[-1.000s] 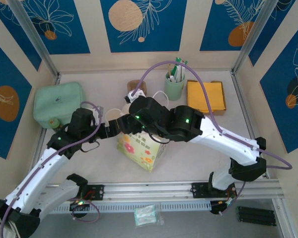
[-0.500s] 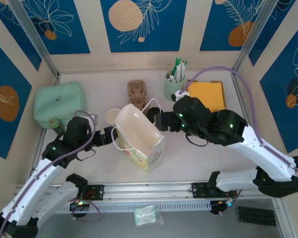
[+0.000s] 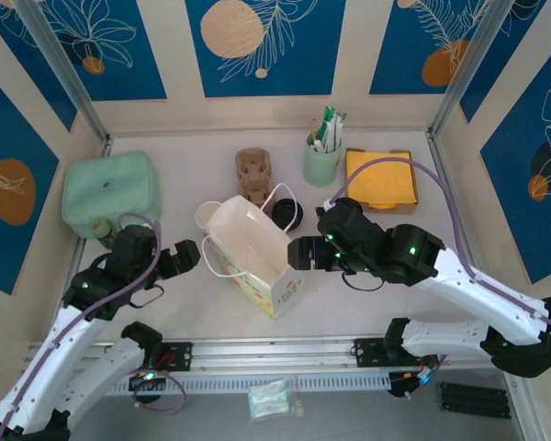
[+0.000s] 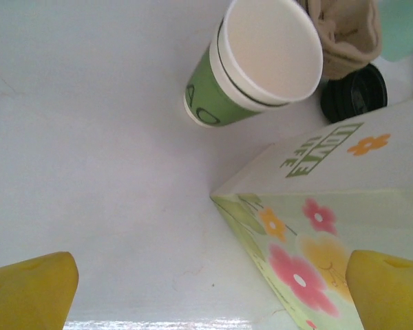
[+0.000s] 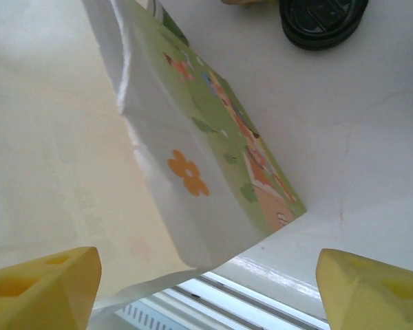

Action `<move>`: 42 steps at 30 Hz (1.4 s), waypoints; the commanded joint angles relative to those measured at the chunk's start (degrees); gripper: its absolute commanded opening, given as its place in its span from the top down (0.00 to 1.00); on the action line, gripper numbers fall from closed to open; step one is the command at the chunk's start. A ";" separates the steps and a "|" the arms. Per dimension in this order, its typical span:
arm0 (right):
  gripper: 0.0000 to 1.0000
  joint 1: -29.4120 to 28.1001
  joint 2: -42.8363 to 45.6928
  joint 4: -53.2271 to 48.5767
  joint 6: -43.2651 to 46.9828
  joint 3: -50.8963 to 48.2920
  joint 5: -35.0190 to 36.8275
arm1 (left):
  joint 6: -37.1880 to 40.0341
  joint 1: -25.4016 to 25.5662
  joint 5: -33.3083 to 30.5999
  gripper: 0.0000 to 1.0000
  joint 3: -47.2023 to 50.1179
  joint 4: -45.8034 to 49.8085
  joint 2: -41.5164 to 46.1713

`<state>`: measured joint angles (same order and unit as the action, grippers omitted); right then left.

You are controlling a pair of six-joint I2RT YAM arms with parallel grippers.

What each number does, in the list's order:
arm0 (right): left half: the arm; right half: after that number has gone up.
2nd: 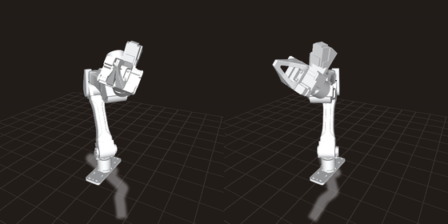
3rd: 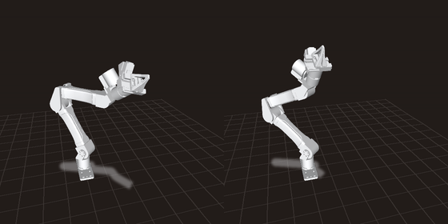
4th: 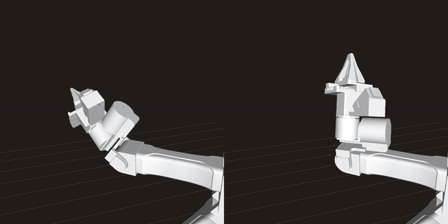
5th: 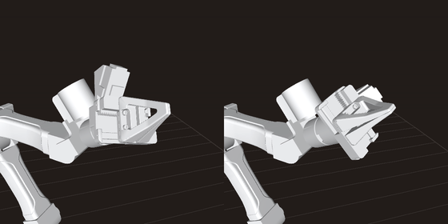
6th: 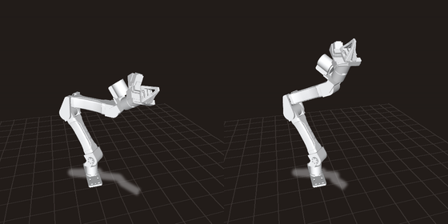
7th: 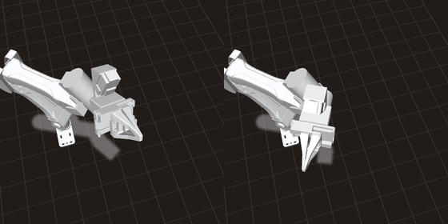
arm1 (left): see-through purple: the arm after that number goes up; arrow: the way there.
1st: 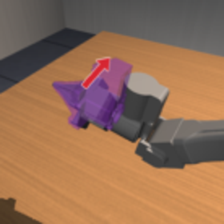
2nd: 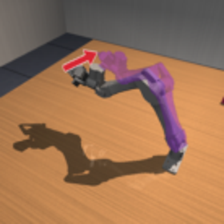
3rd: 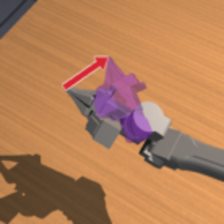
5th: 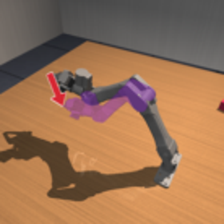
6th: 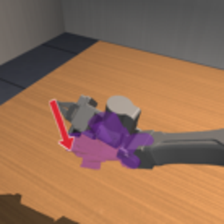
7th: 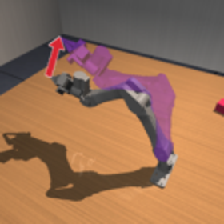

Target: Pack the takeout coffee

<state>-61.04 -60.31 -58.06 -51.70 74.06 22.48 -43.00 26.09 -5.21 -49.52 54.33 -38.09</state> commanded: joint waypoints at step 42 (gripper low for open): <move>0.22 6.25 9.93 26.36 -4.34 -43.91 -19.46 | 21.56 0.19 12.28 0.08 -30.21 2.12 -28.82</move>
<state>-54.98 -49.10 -36.03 -57.21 30.50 6.00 -23.03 26.00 7.38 -80.18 55.53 -66.96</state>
